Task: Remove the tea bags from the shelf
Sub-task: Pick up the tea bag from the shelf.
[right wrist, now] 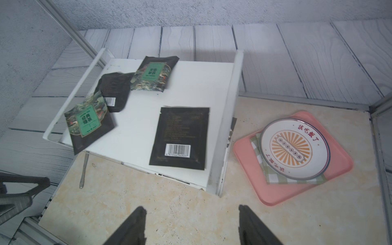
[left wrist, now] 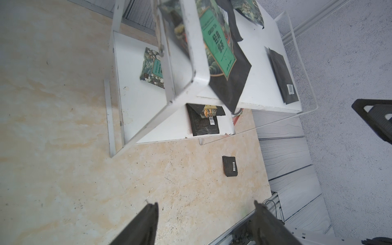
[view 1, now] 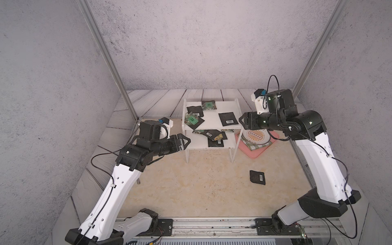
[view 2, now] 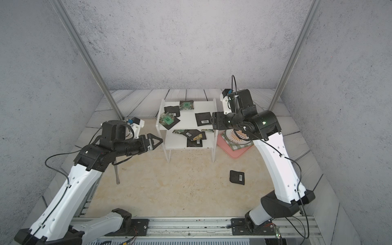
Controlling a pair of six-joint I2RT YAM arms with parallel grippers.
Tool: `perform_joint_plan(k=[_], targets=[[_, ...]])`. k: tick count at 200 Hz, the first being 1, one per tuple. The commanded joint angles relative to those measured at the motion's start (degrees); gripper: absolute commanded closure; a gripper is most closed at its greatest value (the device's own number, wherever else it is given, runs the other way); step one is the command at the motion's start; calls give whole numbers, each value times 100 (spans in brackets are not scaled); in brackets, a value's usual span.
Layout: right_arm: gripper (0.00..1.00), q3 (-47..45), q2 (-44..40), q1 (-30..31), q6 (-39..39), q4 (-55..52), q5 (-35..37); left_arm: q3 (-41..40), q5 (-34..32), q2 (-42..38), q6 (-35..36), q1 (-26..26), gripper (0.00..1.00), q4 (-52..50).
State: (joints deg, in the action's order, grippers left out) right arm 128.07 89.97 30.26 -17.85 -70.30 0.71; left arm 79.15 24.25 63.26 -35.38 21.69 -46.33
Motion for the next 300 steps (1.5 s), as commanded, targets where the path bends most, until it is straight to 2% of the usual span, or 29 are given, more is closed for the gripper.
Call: perform_joint_plan(k=[1,9,23,89,132,219,248,300], targets=[[27,614,490,163,141,-405,130,164,66,-6,6,-119,24,-16],[16,849,707,223,141,-484,134,155,95,-14,-8,-153,23,22],[15,1222,1073,307,141,-611,152,161,121,-7,-11,-202,22,45],[26,1800,1883,540,302,-493,593,-67,307,-42,-87,-401,24,150],[26,1714,2181,675,378,-537,1036,-284,459,-77,-198,-486,24,289],[27,1115,2201,912,484,-427,1387,-493,503,-121,-237,-543,25,347],[33,780,2080,914,441,-332,1484,-515,494,-138,-246,-553,26,345],[55,153,1748,912,405,-47,1509,-550,459,-135,-245,-570,27,343]])
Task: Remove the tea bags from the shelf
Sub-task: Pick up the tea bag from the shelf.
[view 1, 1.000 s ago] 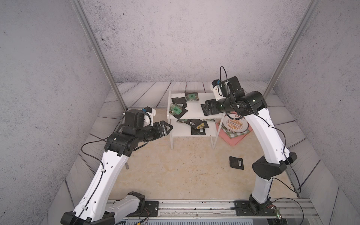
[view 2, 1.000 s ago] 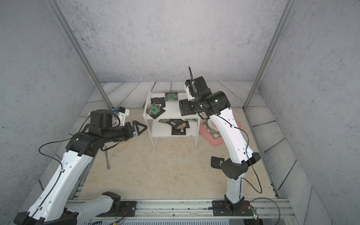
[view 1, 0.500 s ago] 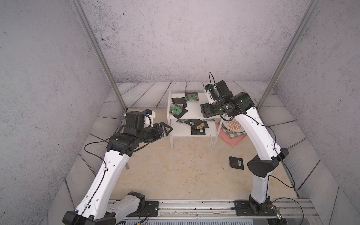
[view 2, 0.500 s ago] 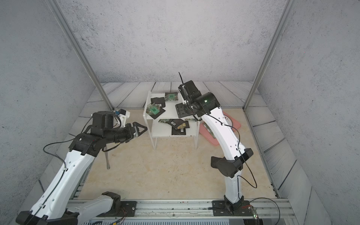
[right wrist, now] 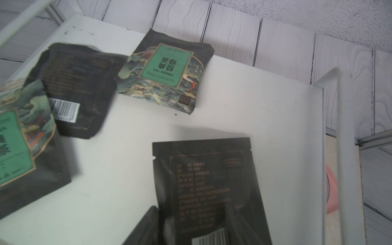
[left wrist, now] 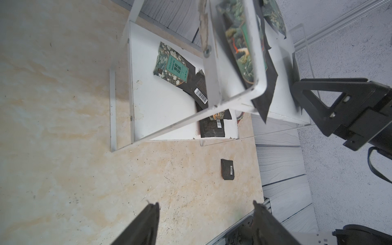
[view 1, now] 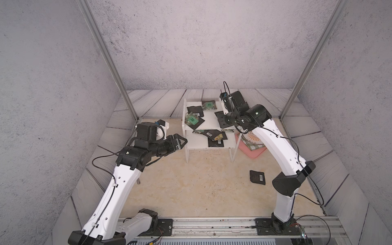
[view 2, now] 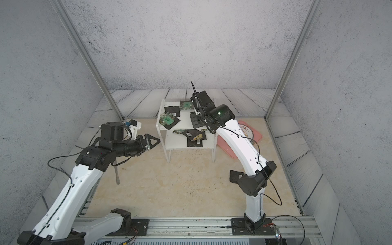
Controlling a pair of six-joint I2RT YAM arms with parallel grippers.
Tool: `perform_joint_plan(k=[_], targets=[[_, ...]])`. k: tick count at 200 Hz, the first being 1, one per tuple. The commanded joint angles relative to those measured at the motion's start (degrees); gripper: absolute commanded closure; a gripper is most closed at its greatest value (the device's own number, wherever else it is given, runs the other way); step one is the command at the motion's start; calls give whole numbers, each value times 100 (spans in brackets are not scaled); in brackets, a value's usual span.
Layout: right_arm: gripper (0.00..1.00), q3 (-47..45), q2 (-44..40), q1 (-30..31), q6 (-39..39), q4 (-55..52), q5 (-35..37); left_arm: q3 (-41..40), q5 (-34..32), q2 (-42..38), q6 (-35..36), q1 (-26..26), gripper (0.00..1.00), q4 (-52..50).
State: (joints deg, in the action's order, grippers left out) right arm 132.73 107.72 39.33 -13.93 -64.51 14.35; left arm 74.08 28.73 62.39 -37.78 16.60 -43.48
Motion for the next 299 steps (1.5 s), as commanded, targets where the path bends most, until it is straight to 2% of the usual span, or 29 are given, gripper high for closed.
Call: perform_joint_plan(k=[1,75,124,148,217,247,299], targets=[[55,-315,-29,4,9,-625,142,-43,10,-41,-3,-61,27,59],[83,-189,-120,8,39,-591,-15,-26,35,-14,-50,-69,28,104],[86,207,-249,4,166,-521,-142,-78,-39,-68,-53,-69,28,77],[87,367,-366,9,189,-455,-446,-78,-70,-91,-50,-69,28,62],[87,-38,-1112,84,210,-233,-1013,-303,-225,-166,13,-69,28,-61],[87,-582,-1651,168,251,-131,-1075,-510,-257,-254,36,-65,28,-73],[87,-2257,-3048,172,20,185,-833,-937,-158,-376,-32,-10,28,33]])
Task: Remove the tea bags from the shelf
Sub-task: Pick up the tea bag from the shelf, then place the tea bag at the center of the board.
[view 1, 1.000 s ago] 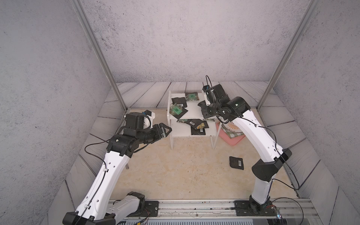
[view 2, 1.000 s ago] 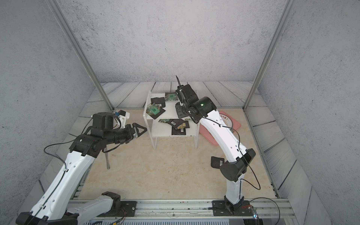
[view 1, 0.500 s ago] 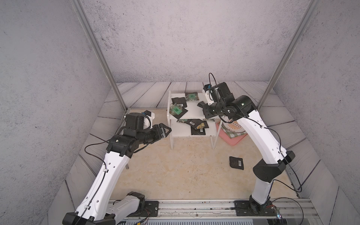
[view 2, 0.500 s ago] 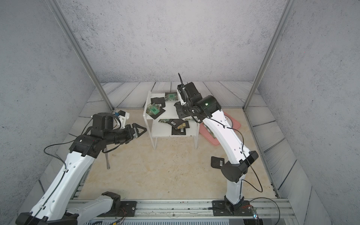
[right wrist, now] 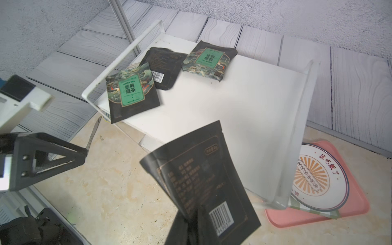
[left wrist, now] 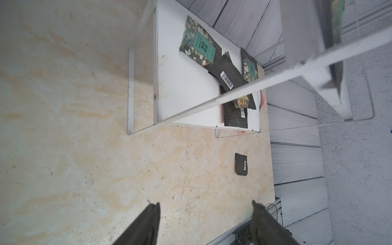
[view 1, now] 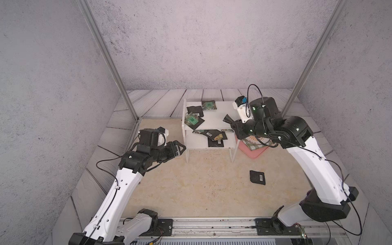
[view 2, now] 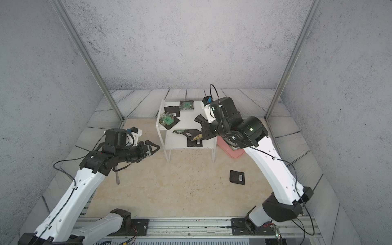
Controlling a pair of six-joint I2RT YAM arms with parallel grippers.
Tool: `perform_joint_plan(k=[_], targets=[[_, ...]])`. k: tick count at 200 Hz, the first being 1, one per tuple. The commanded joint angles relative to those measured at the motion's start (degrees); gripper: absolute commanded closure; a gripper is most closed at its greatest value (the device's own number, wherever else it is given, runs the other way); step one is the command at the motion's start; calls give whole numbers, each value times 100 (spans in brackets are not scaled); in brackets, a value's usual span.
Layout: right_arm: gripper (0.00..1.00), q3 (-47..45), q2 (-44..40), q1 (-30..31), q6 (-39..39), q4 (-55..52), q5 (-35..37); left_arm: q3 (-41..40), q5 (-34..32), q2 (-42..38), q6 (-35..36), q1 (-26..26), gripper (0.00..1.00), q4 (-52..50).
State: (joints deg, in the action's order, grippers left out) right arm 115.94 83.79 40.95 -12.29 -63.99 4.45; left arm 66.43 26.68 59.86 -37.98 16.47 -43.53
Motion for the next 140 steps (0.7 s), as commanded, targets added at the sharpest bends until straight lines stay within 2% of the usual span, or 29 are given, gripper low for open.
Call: perform_joint_plan(k=[1,41,80,122,140], targets=[[87,-624,-680,14,-152,132,168,-173,48,-127,-10,4,28,46],[87,-2138,-1617,-28,-642,-42,756,-436,-39,-153,-49,186,28,121],[87,-3416,-2392,-214,-1189,122,982,-754,-52,-105,-157,361,28,326],[87,-4777,-2863,-668,-1735,439,982,-973,-84,-55,-131,435,28,447],[86,-5467,-3037,-987,-2036,746,727,-1088,-76,-35,-140,462,28,536]])
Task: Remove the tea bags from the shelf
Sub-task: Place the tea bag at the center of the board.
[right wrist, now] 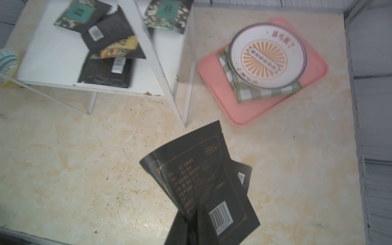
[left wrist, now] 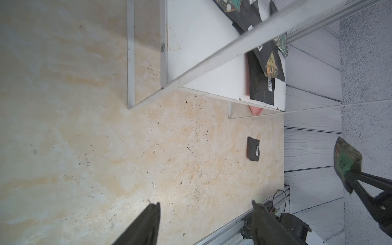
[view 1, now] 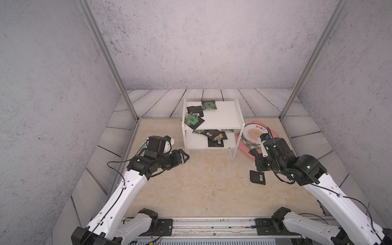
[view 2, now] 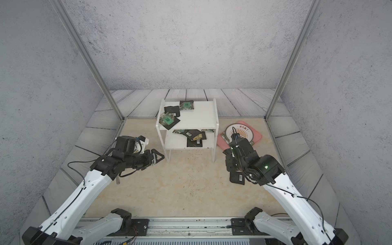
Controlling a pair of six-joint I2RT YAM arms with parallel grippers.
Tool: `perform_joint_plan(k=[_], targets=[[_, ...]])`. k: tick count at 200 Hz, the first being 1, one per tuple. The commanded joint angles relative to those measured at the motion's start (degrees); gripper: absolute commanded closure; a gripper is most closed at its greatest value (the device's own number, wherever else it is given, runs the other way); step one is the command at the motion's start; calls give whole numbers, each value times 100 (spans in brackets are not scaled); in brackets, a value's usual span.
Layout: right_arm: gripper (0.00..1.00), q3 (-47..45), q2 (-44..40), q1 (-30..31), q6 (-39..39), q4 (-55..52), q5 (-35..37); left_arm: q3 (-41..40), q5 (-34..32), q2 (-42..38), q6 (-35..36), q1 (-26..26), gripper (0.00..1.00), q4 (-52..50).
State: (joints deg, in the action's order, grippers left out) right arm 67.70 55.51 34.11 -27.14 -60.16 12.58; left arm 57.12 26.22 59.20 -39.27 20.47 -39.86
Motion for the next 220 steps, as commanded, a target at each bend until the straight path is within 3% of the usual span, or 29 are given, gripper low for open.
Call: perform_joint_plan(k=[1,36,88,220], targets=[[86,-679,-221,-319,-554,391,-105,-162,-29,35,-20,62,28,179],[87,-1707,-291,-807,-867,1038,-656,-338,-29,95,-37,106,28,309],[87,-2470,217,-818,-1177,1872,-784,-404,-29,249,-32,149,28,408],[87,-2702,1748,-820,-1456,3224,-1508,-398,-36,559,80,168,29,461]])
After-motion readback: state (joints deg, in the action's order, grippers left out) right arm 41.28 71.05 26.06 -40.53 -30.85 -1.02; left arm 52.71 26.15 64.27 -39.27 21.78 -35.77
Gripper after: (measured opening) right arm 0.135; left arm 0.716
